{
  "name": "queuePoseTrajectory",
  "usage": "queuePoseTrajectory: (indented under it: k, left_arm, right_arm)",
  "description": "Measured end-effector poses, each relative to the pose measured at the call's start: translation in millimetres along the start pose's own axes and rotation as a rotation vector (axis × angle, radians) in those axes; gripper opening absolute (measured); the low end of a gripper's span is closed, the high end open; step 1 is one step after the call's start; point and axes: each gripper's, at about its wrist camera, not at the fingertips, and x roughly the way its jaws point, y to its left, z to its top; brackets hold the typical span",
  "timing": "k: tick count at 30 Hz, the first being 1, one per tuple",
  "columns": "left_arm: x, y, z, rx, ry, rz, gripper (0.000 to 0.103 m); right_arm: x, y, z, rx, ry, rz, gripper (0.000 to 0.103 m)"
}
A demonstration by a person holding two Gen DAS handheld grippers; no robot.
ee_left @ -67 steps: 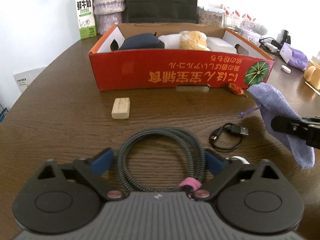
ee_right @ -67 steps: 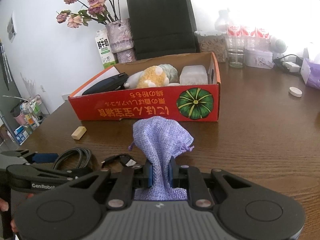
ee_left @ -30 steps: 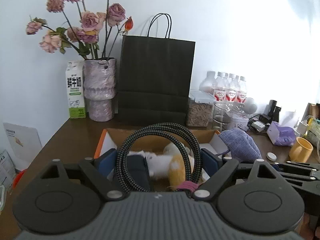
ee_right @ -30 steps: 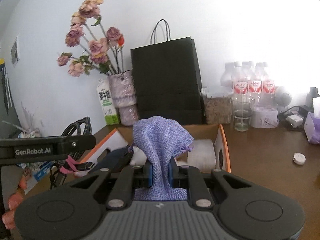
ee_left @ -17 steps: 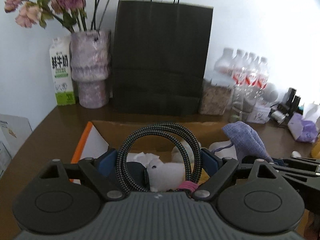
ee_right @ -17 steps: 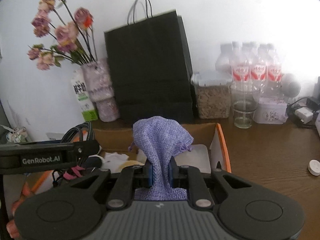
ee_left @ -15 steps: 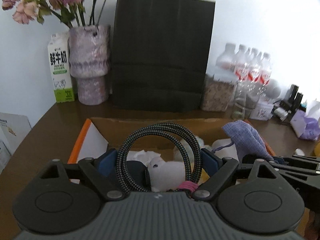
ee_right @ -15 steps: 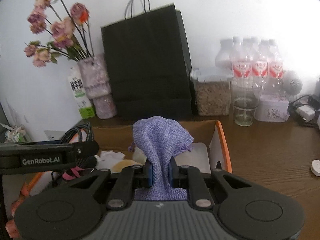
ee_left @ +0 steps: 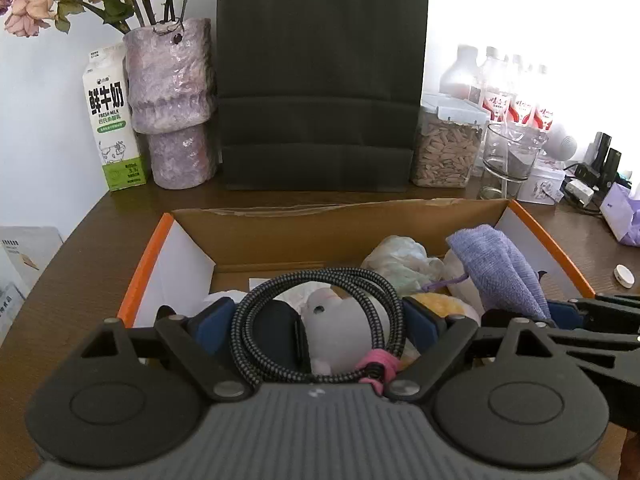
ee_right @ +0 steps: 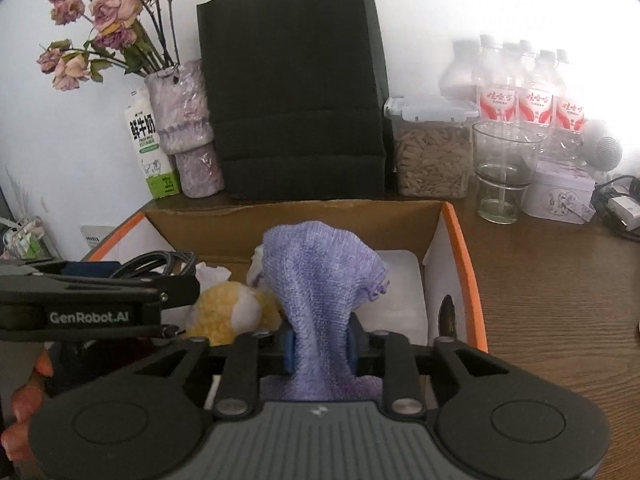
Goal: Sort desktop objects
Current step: 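Carry the pouch and braided cable into the box and open both tools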
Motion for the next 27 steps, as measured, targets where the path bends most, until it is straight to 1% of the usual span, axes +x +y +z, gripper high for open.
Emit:
queuePoseTrajectory:
  k: [2, 4, 5, 6, 7, 9, 11, 14, 20, 27]
  left_arm:
    - [-1.0, 0.0, 0.0, -0.003, 0.0, 0.001, 0.091]
    - [-4.3, 1.6, 0.5, -0.011, -0.007, 0.001, 0.093]
    - [-7.2, 2.3, 0.7, -0.014, -0.014, 0.001, 0.097]
    - [-10.6, 2.5, 1.3, -0.015, -0.021, 0.003, 0.099]
    - [-13.8, 3.1, 2.1, -0.015, -0.028, 0.008, 0.102]
    - [-20.3, 4.2, 3.7, -0.011, -0.04, 0.016, 0.103]
    - [-27.6, 5.7, 4.6, -0.016, -0.05, 0.032, 0.103]
    - [-39.5, 9.6, 5.1, -0.029, -0.064, 0.047, 0.103]
    - [-72.3, 17.6, 1.4, -0.036, -0.104, 0.067, 0.103]
    - [-114.6, 31.4, -17.2, -0.057, -0.132, 0.069, 0.103]
  right_arm:
    - [-0.6, 1.8, 0.2, -0.009, -0.002, -0.001, 0.035]
    - [-4.0, 4.0, 1.2, -0.017, -0.008, -0.006, 0.045]
    - [-6.1, 5.0, 1.9, -0.022, -0.012, -0.008, 0.056]
    - [-8.6, 6.1, 2.5, -0.028, -0.017, -0.018, 0.062]
    - [-10.7, 7.0, 3.3, -0.033, -0.021, -0.024, 0.065]
    - [-15.2, 7.9, 4.7, -0.039, -0.028, -0.024, 0.083]
    - [-20.0, 8.2, 5.8, -0.044, -0.037, -0.022, 0.09]
    - [-26.7, 8.7, 7.3, -0.047, -0.033, -0.029, 0.09]
    - [-55.6, 11.8, 8.3, -0.045, -0.066, -0.032, 0.093]
    - [-94.5, 23.7, -5.0, -0.056, -0.091, -0.028, 0.095]
